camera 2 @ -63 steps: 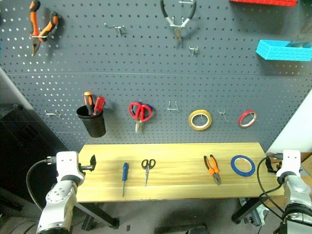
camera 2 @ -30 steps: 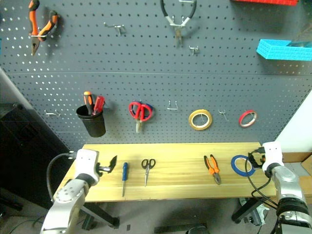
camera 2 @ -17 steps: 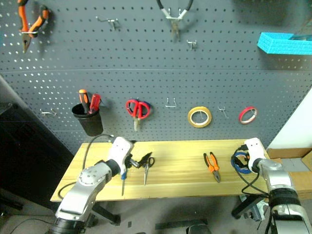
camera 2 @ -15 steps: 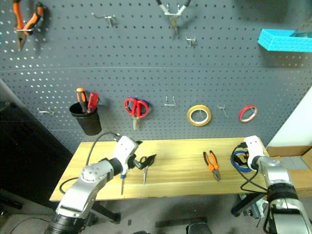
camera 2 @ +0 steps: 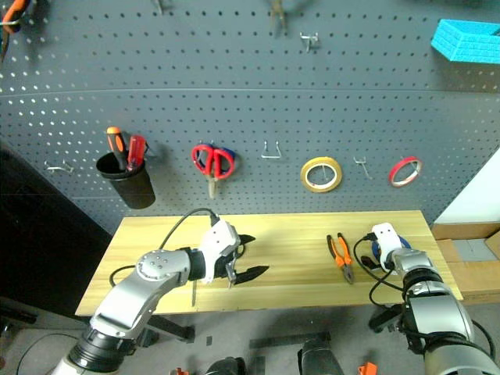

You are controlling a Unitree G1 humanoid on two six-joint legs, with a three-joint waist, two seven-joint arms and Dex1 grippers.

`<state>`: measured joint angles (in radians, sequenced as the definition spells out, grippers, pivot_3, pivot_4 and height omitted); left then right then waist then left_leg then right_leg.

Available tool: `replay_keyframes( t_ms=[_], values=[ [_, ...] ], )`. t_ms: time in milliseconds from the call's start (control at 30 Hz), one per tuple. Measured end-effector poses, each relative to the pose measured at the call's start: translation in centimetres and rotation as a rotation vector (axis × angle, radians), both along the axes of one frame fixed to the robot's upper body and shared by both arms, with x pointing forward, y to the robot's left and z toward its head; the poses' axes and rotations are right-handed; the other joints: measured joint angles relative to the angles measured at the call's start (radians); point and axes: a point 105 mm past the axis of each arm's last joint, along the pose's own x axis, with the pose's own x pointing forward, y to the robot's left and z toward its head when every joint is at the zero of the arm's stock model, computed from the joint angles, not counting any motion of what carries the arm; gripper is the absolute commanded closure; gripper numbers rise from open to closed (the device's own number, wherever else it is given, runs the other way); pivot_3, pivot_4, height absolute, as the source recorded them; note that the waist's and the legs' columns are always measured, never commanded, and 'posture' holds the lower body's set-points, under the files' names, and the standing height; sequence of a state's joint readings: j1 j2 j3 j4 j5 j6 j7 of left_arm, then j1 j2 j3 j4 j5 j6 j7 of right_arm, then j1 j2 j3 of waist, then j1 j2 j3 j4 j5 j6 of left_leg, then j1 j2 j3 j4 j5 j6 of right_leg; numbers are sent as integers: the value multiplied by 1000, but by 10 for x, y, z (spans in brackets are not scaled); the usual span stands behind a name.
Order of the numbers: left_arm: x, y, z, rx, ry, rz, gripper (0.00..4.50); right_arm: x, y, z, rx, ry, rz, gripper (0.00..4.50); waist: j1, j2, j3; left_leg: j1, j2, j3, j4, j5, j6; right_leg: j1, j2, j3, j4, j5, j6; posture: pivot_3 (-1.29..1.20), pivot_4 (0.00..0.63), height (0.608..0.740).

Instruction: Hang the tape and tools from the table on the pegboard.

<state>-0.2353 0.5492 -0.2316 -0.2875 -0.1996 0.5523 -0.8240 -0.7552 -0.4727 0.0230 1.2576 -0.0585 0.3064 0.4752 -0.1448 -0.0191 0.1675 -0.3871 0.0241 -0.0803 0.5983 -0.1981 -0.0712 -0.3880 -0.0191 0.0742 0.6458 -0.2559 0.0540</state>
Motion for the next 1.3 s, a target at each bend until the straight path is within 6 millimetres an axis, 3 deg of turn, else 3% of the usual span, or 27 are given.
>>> replay_keyframes(
  t_ms=[100,200,533,867,967,1067,1300],
  values=[
    [-2,0,0,5,7,-17,48,1,3,0,3,8,0,0,4,-2,2,0,0,0,0,0,0,0,0,0,0,0,0,-62,164,740],
    [-4,0,1,13,4,-33,0,1,5,-1,4,24,7,604,6,-4,3,0,0,0,0,0,0,0,0,0,0,0,0,-43,163,740],
    [-8,1,3,29,1,-49,0,1,6,-3,-68,38,55,3833,13,-9,6,1,1,0,0,0,0,1,0,0,0,0,0,-26,152,740],
    [-10,-6,6,-31,20,-59,0,2,-5,-4,-219,-116,93,3834,19,-12,4,0,0,0,2,0,0,1,0,0,1,0,0,-60,119,740],
    [-11,-11,11,-68,16,-69,0,3,-14,12,-238,-219,105,3834,23,-10,4,-3,0,0,2,0,0,-2,0,0,1,1,1,-74,114,740],
    [-7,-12,19,-108,-17,-49,0,-2,-16,42,-317,-390,160,3834,31,-9,3,-4,1,-1,1,0,0,-3,0,-1,1,0,1,-85,112,740],
    [-4,-11,34,-183,-64,-32,0,-49,51,80,-374,-677,318,3834,31,-6,1,-5,2,1,5,-1,-2,-5,1,0,2,0,0,-112,113,740]
  ],
)
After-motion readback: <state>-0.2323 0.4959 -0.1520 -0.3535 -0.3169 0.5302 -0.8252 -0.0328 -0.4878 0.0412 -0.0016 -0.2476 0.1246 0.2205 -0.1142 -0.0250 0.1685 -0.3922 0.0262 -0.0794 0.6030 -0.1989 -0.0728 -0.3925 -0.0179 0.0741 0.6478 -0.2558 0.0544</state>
